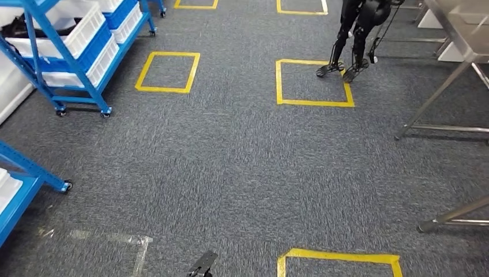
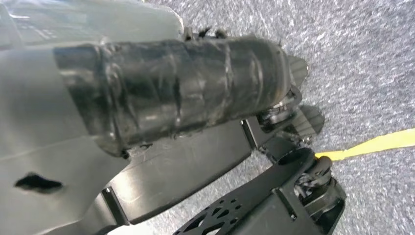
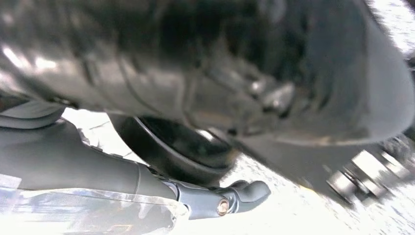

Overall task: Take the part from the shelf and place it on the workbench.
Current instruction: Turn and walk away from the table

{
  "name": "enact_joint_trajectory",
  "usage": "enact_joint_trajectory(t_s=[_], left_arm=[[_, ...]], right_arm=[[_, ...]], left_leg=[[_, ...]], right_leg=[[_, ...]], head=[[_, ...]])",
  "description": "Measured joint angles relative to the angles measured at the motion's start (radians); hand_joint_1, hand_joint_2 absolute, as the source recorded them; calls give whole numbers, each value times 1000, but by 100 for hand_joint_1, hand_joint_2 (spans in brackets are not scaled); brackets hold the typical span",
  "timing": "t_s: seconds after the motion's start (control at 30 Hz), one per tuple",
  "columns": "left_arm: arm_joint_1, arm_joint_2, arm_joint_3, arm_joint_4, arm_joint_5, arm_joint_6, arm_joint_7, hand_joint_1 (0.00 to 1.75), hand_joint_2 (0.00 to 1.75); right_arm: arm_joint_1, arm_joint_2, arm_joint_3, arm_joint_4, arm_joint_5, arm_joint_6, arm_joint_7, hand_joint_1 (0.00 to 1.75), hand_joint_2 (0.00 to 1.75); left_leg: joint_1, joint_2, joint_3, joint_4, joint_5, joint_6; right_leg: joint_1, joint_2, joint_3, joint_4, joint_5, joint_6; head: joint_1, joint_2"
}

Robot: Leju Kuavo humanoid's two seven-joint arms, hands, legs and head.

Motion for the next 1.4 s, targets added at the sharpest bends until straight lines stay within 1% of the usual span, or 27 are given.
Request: enact_joint_trajectory(t_s=[0.03,0.07,0.13,0.2,0.27,0.3,0.33,0.4,0.47,0.53,0.6,0.67,0.73,0.77,0.8,0.83,0.87,0.93,1.0,1.07,1.13,1.2,1.27,1.3,1.33,1.37,1.4], left_arm=[[1,0,0,0,0,1,0,0,0],[3,1,0,0,1,2,1,0,0],[4,2,0,0,1,4,2,0,0],[1,2,0,0,1,6,3,0,0],[-4,2,0,0,0,7,2,0,0],[-4,2,0,0,0,7,2,0,0],[-3,2,0,0,0,7,3,0,0],[0,3,0,0,1,7,5,0,0],[-1,2,0,0,1,7,6,0,0],[0,3,0,0,1,7,6,0,0],[4,3,0,0,2,8,6,0,0],[3,2,0,0,2,8,6,0,0],[1,2,0,0,1,8,6,0,0],[1,2,0,0,1,8,7,0,0],[2,2,0,0,1,8,7,0,0],[3,2,0,0,1,8,8,0,0],[3,2,0,0,1,8,9,0,0],[2,2,0,0,-1,8,9,0,0],[1,1,0,0,-3,8,10,0,0],[3,2,0,0,-6,10,10,0,0],[6,4,0,0,-8,11,10,0,0],[3,4,0,0,-9,12,9,0,0],[-2,4,0,0,-10,12,8,0,0],[-4,4,0,0,-10,12,7,0,0],[-5,4,0,0,-10,12,7,0,0],[-5,5,-1,0,-9,11,8,0,0],[-3,5,-1,0,-8,10,9,0,0]], right_arm=[[0,1,1,0,0,0,0,0,0],[-1,1,1,0,0,0,0,0,0],[-2,3,2,0,-1,0,0,0,0],[1,3,4,0,-2,0,0,0,0],[4,3,6,0,-3,0,0,0,0],[5,3,6,1,-3,0,1,0,0],[5,3,6,1,-3,0,1,0,0],[5,2,7,2,-3,0,3,0,0],[4,1,7,3,-3,1,3,0,0],[2,1,7,2,-3,1,2,0,0],[-1,1,8,2,-3,1,2,0,0],[-3,1,8,2,-2,1,0,0,0],[-5,1,9,1,-2,1,-1,0,0],[-5,1,9,1,-2,1,-1,0,0],[-5,0,9,1,-2,1,-1,0,0],[-6,0,9,1,-3,1,-1,0,0],[-5,0,9,1,-3,1,-1,0,0],[-4,1,10,2,-4,1,-1,0,0],[-4,1,10,2,-7,1,-1,0,0],[-4,3,10,1,-8,1,-1,0,0],[-6,4,10,1,-9,1,0,0,0],[-4,5,10,1,-9,1,1,0,0],[0,6,10,2,-9,1,2,0,0],[1,5,10,2,-9,1,2,0,0],[2,5,10,3,-9,1,3,0,0],[3,5,10,3,-9,1,4,0,0],[3,5,10,3,-9,1,4,0,0]], left_leg=[[1,-9,-2,-3,2,-6],[0,-3,-5,0,-1,-11],[-3,45,-28,49,-31,-21],[0,100,-86,167,-84,-32],[8,116,-130,250,-101,-41],[12,121,-124,239,-83,-44],[14,129,-99,191,-50,-46],[11,167,-31,59,2,-45],[4,191,0,-3,11,-33],[2,173,1,-8,8,-16],[5,152,8,-17,10,-2],[8,133,13,-22,11,9],[7,110,13,-21,10,15],[6,96,14,-21,9,16],[5,81,15,-20,8,17],[5,66,17,-18,7,16],[5,50,19,-17,6,15],[4,24,18,-14,3,10],[6,5,13,-14,4,1],[6,-10,8,-17,7,-10],[2,34,-1,2,-6,-20],[2,101,-45,94,-54,-29],[8,120,-112,224,-107,-37],[11,121,-132,260,-113,-41],[15,123,-134,264,-101,-45],[17,128,-114,228,-71,-47],[19,140,-78,160,-32,-49]], right_leg=[[-2,-11,4,-4,2,-5],[-4,-23,11,-11,5,-11],[-10,-49,23,-25,9,-20],[-7,-80,31,-29,6,-25],[-6,-113,37,-28,-1,-27],[-7,-127,42,-28,-5,-25],[-8,-140,47,-28,-10,-23],[-7,-159,58,-26,-20,-13],[0,-176,64,-27,-27,-1],[3,-195,71,-32,-32,8],[-1,-168,69,-10,-53,18],[-4,-114,24,82,-101,22],[-3,-91,-48,214,-147,22],[-2,-87,-75,254,-149,21],[-2,-85,-87,259,-132,19],[-1,-81,-80,223,-95,15],[-1,-70,-59,159,-49,10],[-2,-26,-14,36,8,-2],[-1,-2,4,-8,12,-7],[-2,-19,10,-16,13,-12],[-9,-40,20,-27,16,-21],[-10,-67,29,-33,16,-28],[-8,-99,33,-34,11,-31],[-8,-114,35,-33,8,-31],[-9,-128,38,-33,5,-30],[-10,-140,43,-33,1,-27],[-12,-151,49,-32,-4,-23]], head=[[0,0],[0,0],[-9,0],[-16,0],[-17,0],[-17,0],[-17,0],[-18,0],[-17,0],[-15,0],[-10,0],[-2,0],[1,0],[1,0],[1,0],[1,0],[1,0],[1,0],[0,0],[0,0],[-6,0],[-14,0],[-17,0],[-17,0],[-17,0],[-17,0],[-17,0]])
